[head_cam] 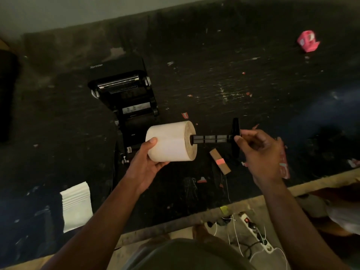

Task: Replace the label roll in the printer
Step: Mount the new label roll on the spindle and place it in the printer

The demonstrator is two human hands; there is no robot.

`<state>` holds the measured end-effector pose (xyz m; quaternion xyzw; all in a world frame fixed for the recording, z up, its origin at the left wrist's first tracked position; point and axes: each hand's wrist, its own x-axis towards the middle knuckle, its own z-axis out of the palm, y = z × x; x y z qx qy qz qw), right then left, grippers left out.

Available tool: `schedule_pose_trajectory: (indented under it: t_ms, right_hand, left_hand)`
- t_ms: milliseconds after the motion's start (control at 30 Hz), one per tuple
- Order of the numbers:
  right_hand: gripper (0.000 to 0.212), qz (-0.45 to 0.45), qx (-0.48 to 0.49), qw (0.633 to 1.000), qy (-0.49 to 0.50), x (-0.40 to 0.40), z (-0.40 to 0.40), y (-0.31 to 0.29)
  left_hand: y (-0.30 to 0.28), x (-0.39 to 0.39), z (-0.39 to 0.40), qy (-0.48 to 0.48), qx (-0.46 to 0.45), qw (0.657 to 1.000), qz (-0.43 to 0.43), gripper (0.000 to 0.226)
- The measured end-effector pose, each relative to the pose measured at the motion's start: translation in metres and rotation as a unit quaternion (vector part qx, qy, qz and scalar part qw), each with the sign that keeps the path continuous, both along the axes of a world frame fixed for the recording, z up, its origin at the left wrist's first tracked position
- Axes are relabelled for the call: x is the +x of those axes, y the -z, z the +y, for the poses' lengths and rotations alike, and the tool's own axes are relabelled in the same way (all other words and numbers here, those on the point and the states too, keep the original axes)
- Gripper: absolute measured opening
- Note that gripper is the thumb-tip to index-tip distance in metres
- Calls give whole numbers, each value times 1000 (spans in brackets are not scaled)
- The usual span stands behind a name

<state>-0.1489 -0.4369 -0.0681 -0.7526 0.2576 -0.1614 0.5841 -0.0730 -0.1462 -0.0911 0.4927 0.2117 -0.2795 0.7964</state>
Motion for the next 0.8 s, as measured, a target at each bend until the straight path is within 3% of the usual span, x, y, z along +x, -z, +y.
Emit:
schedule_pose_trajectory:
  t_ms: [200, 333, 600, 800]
  right_hand:
    - [24, -48, -91, 995, -4, -12, -1, -2]
    - [24, -53, -92, 994, -25, -17, 6, -3]
    - [19, -32, 11, 997, -67, -5, 37, 10]
    - [25, 11, 173, 985, 19, -7, 36, 20]
  left_hand:
    - [-4, -3, -15, 15, 44, 998, -34, 43]
    - [-4, -3, -24, 21, 60, 997, -45, 43]
    - [-3, -10, -54, 39, 79, 994, -63, 47]
    - [0, -13, -72, 34, 79, 994, -62, 53]
